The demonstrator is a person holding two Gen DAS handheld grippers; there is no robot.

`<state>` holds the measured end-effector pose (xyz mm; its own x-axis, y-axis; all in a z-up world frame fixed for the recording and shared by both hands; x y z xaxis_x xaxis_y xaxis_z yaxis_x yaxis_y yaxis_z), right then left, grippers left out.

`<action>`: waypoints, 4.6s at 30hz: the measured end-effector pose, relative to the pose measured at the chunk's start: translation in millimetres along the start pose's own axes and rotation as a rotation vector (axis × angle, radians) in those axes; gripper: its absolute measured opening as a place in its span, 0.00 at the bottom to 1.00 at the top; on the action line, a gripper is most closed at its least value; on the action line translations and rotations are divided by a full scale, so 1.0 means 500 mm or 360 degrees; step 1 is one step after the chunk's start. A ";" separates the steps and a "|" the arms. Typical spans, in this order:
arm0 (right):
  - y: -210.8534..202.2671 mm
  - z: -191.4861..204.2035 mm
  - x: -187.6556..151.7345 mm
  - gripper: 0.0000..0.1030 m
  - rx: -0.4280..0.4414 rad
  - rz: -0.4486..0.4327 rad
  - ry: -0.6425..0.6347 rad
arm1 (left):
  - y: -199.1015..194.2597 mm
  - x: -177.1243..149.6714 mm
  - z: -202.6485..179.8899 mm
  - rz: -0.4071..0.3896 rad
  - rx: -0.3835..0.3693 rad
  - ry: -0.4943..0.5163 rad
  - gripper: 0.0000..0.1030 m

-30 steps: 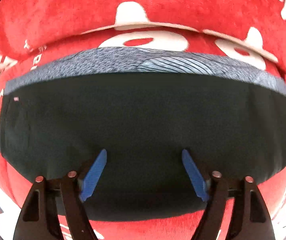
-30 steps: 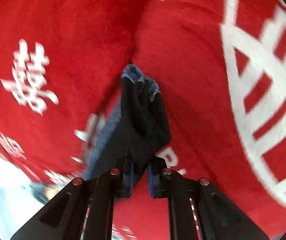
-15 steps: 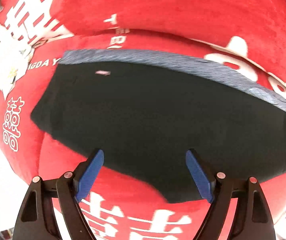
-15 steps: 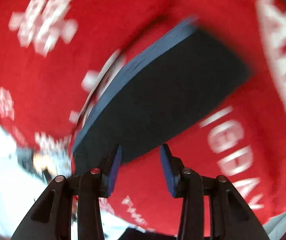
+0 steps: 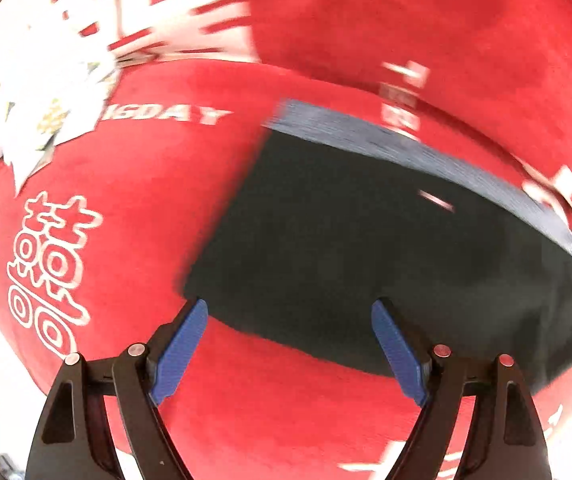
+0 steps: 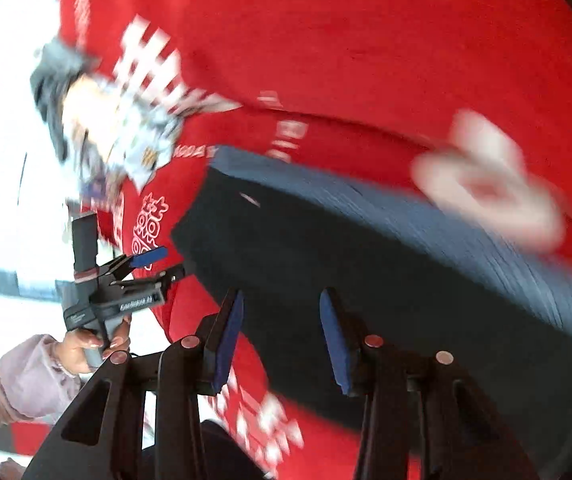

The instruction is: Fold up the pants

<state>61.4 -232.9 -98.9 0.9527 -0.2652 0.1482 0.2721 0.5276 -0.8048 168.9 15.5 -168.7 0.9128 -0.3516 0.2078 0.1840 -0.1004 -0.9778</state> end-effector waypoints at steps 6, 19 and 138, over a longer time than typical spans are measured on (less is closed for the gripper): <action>0.238 0.144 0.198 0.43 -0.0095 0.0246 -0.0389 | 0.067 0.047 0.076 0.0005 -0.0189 0.0016 0.83; 0.446 0.187 0.287 0.07 -0.0202 0.0557 -0.0567 | 0.093 0.054 0.037 0.0012 -0.0580 0.0141 0.41; -0.436 -0.642 -0.558 0.54 -0.0640 -0.0752 0.1576 | 0.052 -0.128 -0.735 0.0135 -0.0192 0.0820 0.83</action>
<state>-307.2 -532.9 -149.1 0.1983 -0.9738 0.1116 0.3397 -0.0385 -0.9397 -18.9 -306.6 -197.5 0.6196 -0.7716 0.1441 0.0464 -0.1472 -0.9880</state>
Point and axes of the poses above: each gripper's, at about its wrist camera, not at the fingertips, and y roughly the way its jaws point, z to its left, x to its top, the point moved 9 cm from there along y, roughly the way its jaws point, and after that the axes turned 2 degrees about -x, right-handed, at the moved point
